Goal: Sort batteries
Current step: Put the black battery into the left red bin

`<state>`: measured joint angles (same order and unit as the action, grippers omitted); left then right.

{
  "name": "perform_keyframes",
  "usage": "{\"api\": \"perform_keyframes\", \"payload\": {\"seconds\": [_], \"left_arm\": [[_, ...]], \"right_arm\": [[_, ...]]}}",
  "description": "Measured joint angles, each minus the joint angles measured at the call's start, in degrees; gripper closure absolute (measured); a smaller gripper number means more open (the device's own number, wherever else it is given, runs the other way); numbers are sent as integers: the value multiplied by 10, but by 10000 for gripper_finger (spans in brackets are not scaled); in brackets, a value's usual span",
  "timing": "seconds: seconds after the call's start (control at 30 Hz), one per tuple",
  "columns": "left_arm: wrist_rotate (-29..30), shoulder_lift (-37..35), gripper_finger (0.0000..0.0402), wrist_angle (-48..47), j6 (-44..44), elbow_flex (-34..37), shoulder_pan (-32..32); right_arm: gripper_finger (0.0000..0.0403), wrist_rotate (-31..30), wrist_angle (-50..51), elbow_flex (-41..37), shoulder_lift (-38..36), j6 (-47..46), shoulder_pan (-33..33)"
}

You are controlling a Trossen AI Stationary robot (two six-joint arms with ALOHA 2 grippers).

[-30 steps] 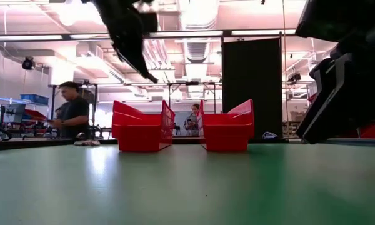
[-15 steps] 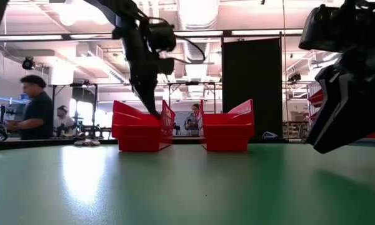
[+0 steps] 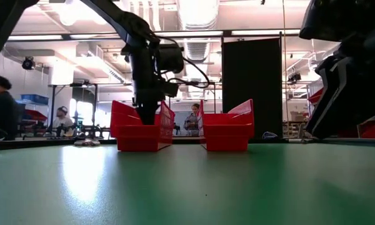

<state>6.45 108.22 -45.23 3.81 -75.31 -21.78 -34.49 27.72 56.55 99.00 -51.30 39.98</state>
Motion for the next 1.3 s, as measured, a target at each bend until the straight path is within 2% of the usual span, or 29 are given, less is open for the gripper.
{"api": "perform_keyframes", "payload": {"seconds": [0.27, 0.6, 1.3], "left_arm": [[12, 15, 370, 7, -1, -2, -3], [45, 22, 362, 2, -8, 0, -4], [40, 18, 359, -9, 184, 13, -4]], "right_arm": [[254, 0, 0, 0, 0, -4, 0], [268, 0, -1, 0, 0, -7, 0], [254, 0, 3, 0, 0, -6, 1]]}}
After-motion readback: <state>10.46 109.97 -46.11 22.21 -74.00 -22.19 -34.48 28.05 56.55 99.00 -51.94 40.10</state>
